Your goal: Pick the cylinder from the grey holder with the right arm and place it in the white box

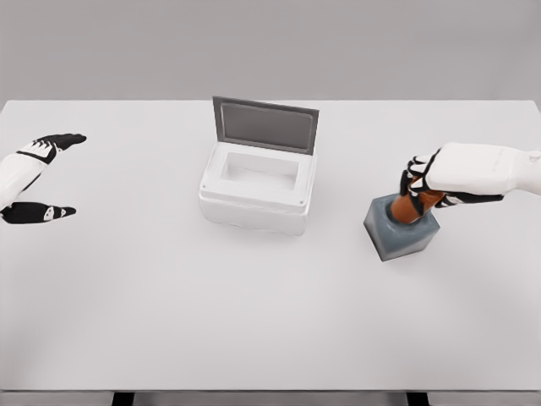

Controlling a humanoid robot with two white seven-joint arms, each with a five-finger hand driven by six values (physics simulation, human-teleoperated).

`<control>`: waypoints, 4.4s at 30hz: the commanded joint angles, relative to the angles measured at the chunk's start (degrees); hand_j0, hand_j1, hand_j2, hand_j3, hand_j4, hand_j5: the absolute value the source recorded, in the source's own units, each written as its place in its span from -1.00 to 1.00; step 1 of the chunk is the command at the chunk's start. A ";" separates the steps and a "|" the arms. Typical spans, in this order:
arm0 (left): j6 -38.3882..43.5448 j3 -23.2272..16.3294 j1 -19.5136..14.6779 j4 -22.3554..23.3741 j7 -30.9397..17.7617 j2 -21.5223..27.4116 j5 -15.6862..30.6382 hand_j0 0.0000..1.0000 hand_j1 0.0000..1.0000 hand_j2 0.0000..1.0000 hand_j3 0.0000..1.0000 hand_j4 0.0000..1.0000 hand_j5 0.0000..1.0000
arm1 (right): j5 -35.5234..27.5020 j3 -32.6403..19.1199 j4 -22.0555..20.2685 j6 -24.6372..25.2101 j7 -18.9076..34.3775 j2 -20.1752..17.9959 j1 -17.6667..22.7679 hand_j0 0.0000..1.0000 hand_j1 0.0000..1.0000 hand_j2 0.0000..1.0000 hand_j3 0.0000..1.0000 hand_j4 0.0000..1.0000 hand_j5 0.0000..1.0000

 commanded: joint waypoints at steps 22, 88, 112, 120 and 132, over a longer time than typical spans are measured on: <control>0.05 0.01 0.00 -0.13 0.03 -0.02 0.44 1.00 1.00 1.00 1.00 1.00 1.00 | 2.67 0.73 9.28 0.13 0.01 20.70 -9.14 -0.49 -0.49 -0.49 -0.49 -0.49 -0.49; 0.05 1.77 -0.88 0.05 -0.41 0.33 0.17 1.00 1.00 1.00 1.00 1.00 1.00 | 7.42 8.73 15.08 0.13 0.01 29.23 -16.61 0.97 0.97 0.97 0.97 0.97 0.97; 0.05 -12.89 -13.17 -1.18 -18.59 0.33 16.68 1.00 1.00 1.00 1.00 1.00 1.00 | 6.54 -28.63 9.37 0.13 0.01 19.65 3.69 1.00 1.00 1.00 1.00 1.00 1.00; 12.71 -21.61 -24.87 0.05 -25.65 -2.48 34.97 1.00 1.00 1.00 1.00 1.00 1.00 | 6.89 -28.71 7.61 0.13 0.01 25.97 8.61 1.00 1.00 1.00 1.00 1.00 1.00; 25.56 -23.89 -34.63 14.55 -25.65 -11.45 41.74 1.00 1.00 1.00 1.00 1.00 1.00 | 7.15 -45.06 3.57 0.58 0.01 24.40 22.06 1.00 1.00 1.00 1.00 1.00 1.00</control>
